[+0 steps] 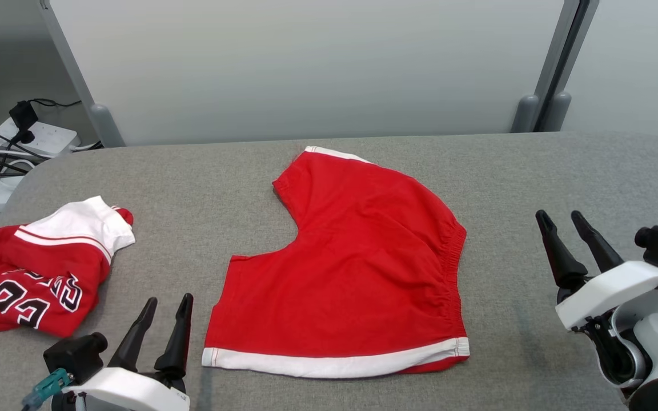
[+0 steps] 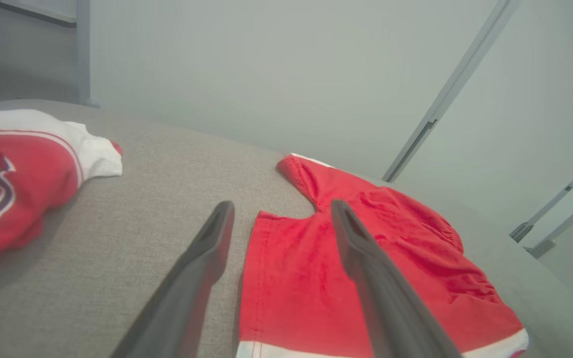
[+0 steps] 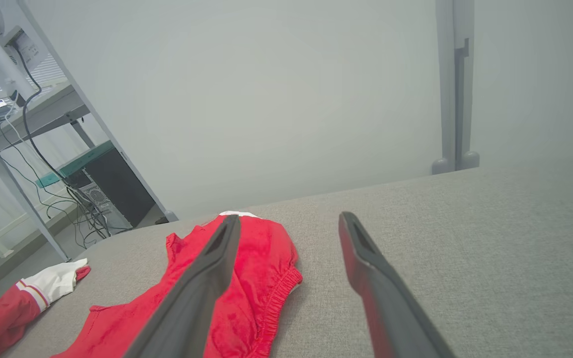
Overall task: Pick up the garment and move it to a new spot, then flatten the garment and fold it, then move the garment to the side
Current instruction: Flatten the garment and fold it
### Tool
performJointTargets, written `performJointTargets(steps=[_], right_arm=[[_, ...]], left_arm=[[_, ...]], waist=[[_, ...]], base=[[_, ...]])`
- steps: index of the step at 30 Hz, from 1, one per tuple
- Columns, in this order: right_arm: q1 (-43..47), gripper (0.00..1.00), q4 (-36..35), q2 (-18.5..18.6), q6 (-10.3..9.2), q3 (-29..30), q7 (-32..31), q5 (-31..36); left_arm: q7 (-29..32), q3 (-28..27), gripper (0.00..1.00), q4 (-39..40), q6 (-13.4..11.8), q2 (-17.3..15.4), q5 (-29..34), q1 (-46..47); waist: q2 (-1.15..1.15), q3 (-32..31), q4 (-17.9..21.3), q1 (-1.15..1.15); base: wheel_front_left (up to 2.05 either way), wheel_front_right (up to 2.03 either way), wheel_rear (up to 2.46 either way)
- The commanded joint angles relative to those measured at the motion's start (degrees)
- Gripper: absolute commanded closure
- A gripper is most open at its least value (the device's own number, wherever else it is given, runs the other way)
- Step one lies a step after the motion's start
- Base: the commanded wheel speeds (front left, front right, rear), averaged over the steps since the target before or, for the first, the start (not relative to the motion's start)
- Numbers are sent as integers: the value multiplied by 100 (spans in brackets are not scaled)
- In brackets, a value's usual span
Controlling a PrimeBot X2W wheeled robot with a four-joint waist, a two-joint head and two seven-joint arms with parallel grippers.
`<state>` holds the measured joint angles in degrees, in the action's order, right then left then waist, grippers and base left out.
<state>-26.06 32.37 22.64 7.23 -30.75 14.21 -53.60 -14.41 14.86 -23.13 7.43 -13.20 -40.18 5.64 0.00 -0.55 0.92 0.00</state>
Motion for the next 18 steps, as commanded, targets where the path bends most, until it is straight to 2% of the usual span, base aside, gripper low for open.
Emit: performJointTargets(steps=[1, 9, 14, 18], right_arm=[[179, 0, -175, -62, 25, 137, 77, 221], [784, 0, -543, -500, 25, 1033, 78, 1504], [1049, 0, -716, -704, 25, 1348, 78, 2040], [1259, 0, -954, -848, 25, 1620, 78, 2375]], left_arm=[[-59, -329, 0, 158, 5, -60, 121, 105], [-59, -998, 0, 347, 5, 260, 836, -178], [-59, -1150, 0, 489, 5, 369, 1260, -399], [-59, -1489, 0, 641, 5, 512, 1739, -530]], waist=[[0, -43, 5, 0], [0, -207, -6, 0], [0, -291, 12, 0], [0, -311, 24, 0]], base=[[0, 0, 0], [0, 0, 0], [0, 0, 0], [0, 0, 0]])
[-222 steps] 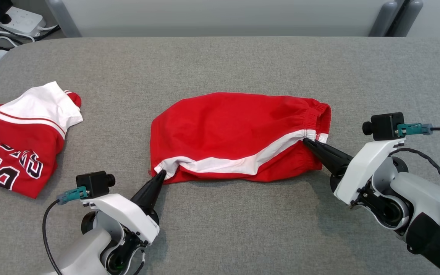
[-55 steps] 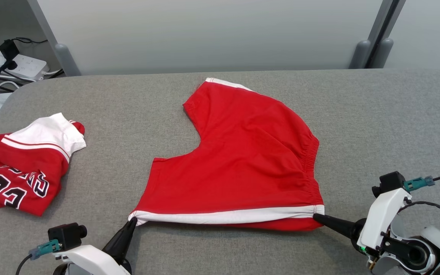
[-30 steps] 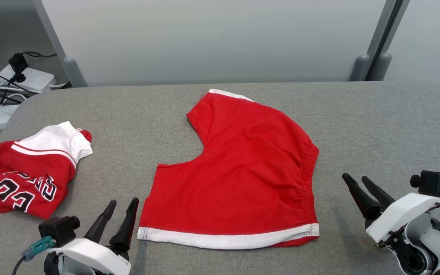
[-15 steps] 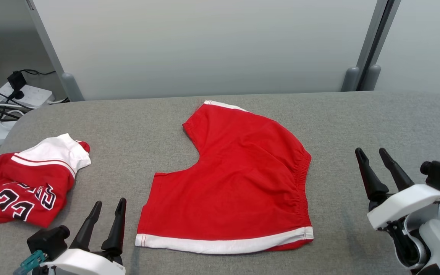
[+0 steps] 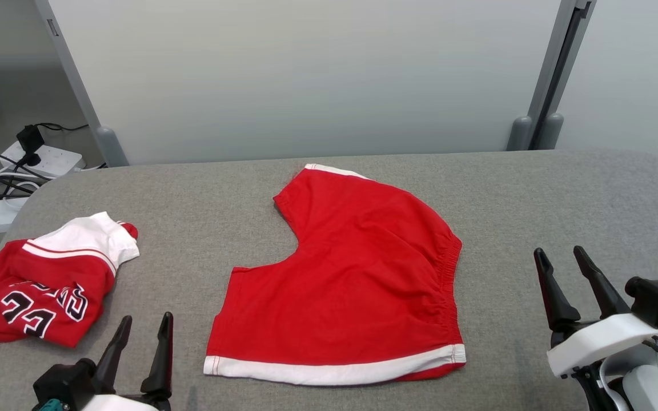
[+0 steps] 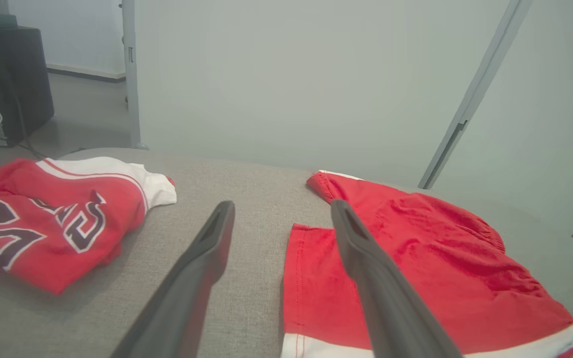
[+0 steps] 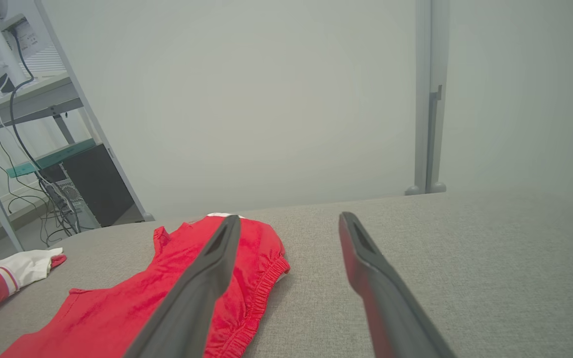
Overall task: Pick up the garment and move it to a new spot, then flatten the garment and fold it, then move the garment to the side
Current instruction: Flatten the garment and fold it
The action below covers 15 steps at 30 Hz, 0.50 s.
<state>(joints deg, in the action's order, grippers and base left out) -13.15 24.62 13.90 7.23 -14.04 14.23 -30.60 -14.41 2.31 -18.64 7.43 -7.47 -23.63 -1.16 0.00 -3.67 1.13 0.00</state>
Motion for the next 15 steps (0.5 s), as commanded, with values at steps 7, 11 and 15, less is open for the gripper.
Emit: performJointTargets(steps=[7, 11, 15], right_arm=[[326, 0, -530, -157, 25, 200, 76, 588], [558, 0, -729, -297, 25, 355, 76, 932], [801, 0, -882, -418, 25, 439, 76, 1314]], left_arm=[[-59, -548, 0, 480, 5, 157, 777, -53], [-59, -811, 0, 654, -61, 297, 1302, -149], [-59, -865, 0, 795, -218, 386, 1730, -238]], waist=[[0, 56, 8, 0], [0, 92, -7, 0], [0, 102, -31, 0]], base=[[0, 0, 0], [0, 0, 0], [0, 0, 0]])
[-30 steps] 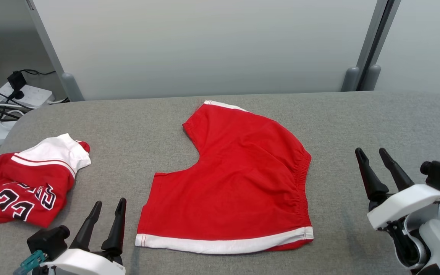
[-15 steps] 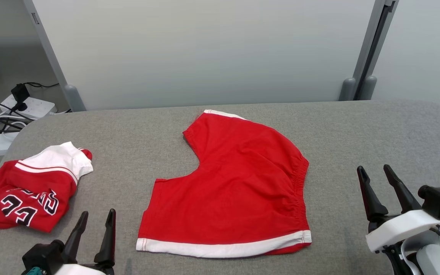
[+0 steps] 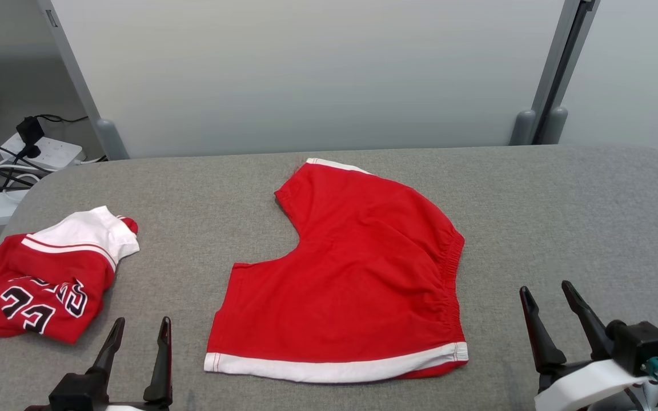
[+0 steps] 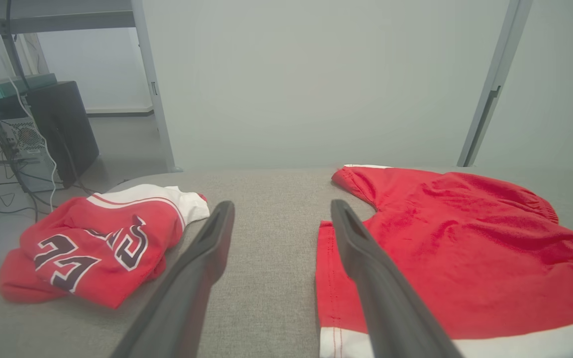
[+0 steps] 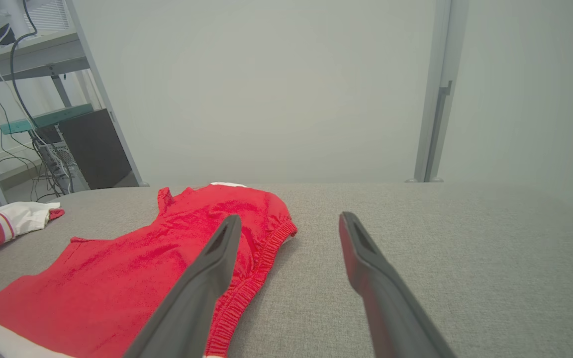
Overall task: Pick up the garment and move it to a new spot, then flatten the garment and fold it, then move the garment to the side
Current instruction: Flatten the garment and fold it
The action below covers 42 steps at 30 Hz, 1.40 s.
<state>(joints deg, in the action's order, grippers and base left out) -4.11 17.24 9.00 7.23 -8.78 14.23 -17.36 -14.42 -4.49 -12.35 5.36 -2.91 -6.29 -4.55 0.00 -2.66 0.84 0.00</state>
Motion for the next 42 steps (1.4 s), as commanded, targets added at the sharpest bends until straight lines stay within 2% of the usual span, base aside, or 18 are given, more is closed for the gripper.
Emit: performJointTargets(steps=[1, 8, 18, 21, 23, 28, 34, 42], right_arm=[[-43, 0, -169, 30, 25, -57, 76, 47], [142, 0, -168, -179, 25, 53, 76, 179], [97, 0, -110, -157, 25, -60, 76, 100], [84, 0, 38, -115, 25, -332, 76, -87], [49, 0, 360, 1, 25, -863, 76, -419], [-162, 0, 823, 186, 25, -1516, 76, -1053], [-466, 0, 1230, 275, 25, -1869, 76, -1589], [-702, 0, 1633, 340, 25, -2151, 76, -1923]], left_arm=[[-58, -195, 0, 155, -48, -54, 28, 72], [-58, -232, 0, -44, -57, -8, 13, 62], [-58, -144, 0, -103, -36, 1, -108, 118], [-58, -97, 0, -122, -40, 2, -153, 123], [-58, -41, 0, -153, -34, 2, -202, 131], [-58, 97, 0, -181, -10, 2, -254, 163], [-58, 238, 0, -197, 22, 2, -276, 219], [-58, 362, 0, -212, 80, 2, -326, 265]], waist=[[0, -3, -3, 0], [0, -8, 21, 0], [0, 39, 32, 0], [0, 52, 12, 0], [0, 66, -25, 0], [0, 137, -126, 0], [0, 218, -276, 0], [0, 282, -446, 0]], base=[[0, 0, 0], [0, 0, 0], [0, 0, 0], [0, 0, 0], [0, 0, 0], [0, 0, 0], [0, 0, 0], [0, 0, 0]])
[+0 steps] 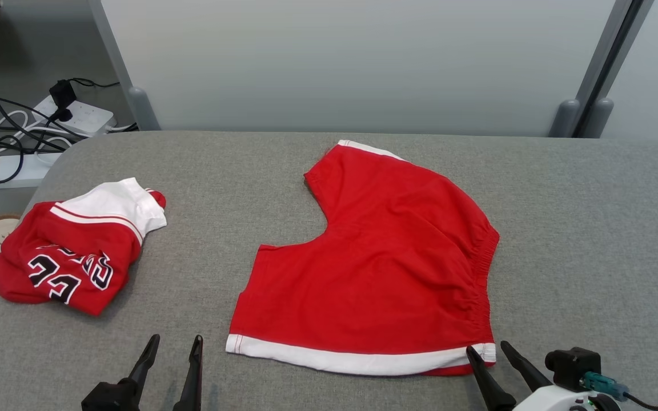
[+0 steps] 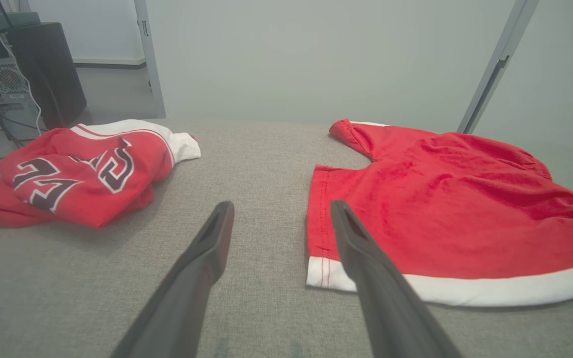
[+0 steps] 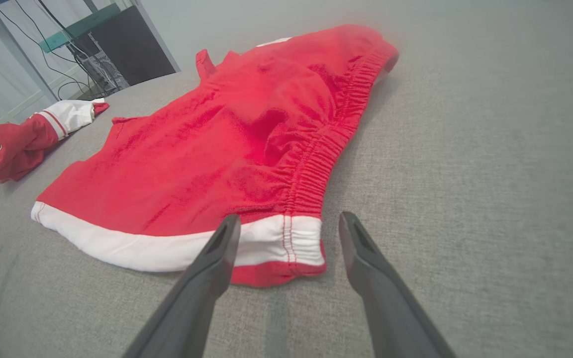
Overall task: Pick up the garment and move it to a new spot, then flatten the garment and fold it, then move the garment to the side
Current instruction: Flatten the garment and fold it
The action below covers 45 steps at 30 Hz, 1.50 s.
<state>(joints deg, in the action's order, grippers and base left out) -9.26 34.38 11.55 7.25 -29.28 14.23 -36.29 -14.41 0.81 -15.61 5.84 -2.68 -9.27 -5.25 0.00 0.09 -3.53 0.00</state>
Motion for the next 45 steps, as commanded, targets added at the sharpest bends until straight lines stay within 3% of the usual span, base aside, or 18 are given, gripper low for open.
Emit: performJointTargets(steps=[1, 4, 5, 6, 9, 10, 16, 21, 28, 45], right_arm=[[-201, 0, -75, 96, 24, -113, 76, -56], [-225, 4, -22, 131, 24, -248, 76, -135], [-238, 16, -3, 138, 24, -308, 76, -174], [-255, 39, 3, 147, 24, -355, 76, -208], [-300, 92, 30, 184, 24, -503, 77, -312], [-316, 100, 43, 199, 24, -547, 77, -339], [-412, 100, 3, 316, 24, -675, 77, -481], [-387, 100, -134, 538, 24, -755, 77, -489], [-401, 100, -218, 727, 24, -910, 77, -533], [-602, 100, -324, 760, 24, -1147, 77, -614]], left_arm=[[-59, -160, 0, 114, 37, -21, -32, 336], [-59, -150, 0, 93, 48, -21, -60, 329], [-59, -151, 0, 88, 51, -21, -66, 327], [-59, -152, 0, 86, 53, -21, -72, 326], [-59, -142, 0, 81, 58, -21, -88, 330], [-59, -131, 0, 72, 60, -21, -93, 336], [-59, 47, 0, -151, 108, -20, -231, 413], [-59, 562, 0, -840, 159, -21, -617, 547], [-59, 1395, 0, -1441, 163, -357, -1502, 871], [-59, 1942, 0, -1940, 164, -807, -2757, 1333]], waist=[[0, 16, -22, 0], [0, 34, -45, 0], [0, 39, -46, 0], [0, 45, -46, 0], [0, 66, -36, 0], [0, 74, -32, 0], [0, 138, 6, 0], [0, 145, 96, 0], [0, 215, 325, 0], [0, 388, 653, 0]], base=[[0, 0, 0], [0, 0, 0], [0, 0, 0], [0, 0, 0], [0, 0, 0], [0, 0, 0], [0, 0, 0], [0, 0, 0], [0, 0, 0], [0, 0, 0]])
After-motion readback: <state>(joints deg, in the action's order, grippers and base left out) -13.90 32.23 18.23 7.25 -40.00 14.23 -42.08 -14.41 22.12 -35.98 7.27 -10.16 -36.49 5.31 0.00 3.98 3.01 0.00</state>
